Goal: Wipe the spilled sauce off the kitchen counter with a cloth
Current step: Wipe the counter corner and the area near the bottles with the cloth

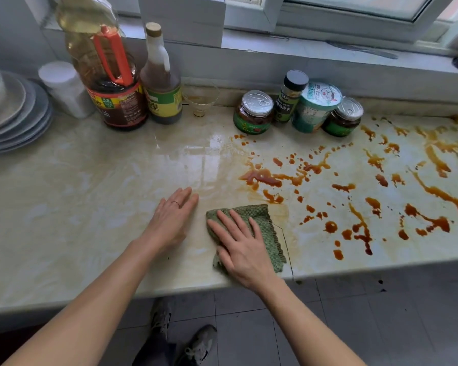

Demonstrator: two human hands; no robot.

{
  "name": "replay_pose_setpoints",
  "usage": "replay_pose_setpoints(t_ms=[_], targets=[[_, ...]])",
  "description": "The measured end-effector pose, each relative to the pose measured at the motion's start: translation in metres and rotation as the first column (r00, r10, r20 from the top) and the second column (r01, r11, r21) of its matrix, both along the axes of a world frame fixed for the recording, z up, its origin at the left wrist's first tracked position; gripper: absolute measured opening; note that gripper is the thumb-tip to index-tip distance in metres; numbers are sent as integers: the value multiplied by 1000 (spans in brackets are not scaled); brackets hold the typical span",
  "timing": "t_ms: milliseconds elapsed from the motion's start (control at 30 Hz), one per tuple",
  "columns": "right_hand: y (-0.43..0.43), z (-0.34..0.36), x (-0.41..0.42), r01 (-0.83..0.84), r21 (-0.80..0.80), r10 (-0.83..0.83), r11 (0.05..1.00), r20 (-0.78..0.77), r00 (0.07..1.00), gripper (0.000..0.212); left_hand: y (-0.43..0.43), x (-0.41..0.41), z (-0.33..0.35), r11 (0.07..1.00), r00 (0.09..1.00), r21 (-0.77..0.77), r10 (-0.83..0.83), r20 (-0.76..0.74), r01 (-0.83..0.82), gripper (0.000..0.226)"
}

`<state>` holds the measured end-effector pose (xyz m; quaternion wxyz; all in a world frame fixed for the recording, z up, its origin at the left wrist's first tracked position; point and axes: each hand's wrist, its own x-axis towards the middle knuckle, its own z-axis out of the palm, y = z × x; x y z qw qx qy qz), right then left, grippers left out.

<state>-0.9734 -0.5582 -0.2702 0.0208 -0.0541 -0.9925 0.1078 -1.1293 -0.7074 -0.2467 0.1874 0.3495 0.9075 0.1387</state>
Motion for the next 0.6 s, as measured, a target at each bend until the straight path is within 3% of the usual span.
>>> replay_pose_setpoints(t_ms=[167, 233, 333, 400, 500, 600], targets=[[25, 4, 0, 304, -200, -314, 931, -21, 949, 62, 0, 1, 2, 1000, 1000, -15, 2, 6, -2, 84], [11, 6, 6, 244, -231, -253, 942, -12, 967, 62, 0, 0, 0, 1000, 1000, -8, 6, 11, -6, 83], [-11, 3, 7, 17, -136, -17, 991, -3, 1000, 62, 2, 0, -1, 1000, 1000, 0, 9, 8, -9, 83], [-7, 1, -5, -52, -96, 52, 994, -2, 999, 58, 2, 0, 0, 1000, 1000, -5, 6, 14, -6, 84], [18, 2, -26, -10, -75, 11, 997, 19, 1000, 56, 1, 0, 1, 1000, 1000, -5, 6, 14, -6, 88], [41, 3, -30, 191, -64, -189, 979, 44, 981, 59, 1, 2, 4, 1000, 1000, -3, 9, -1, -9, 88]])
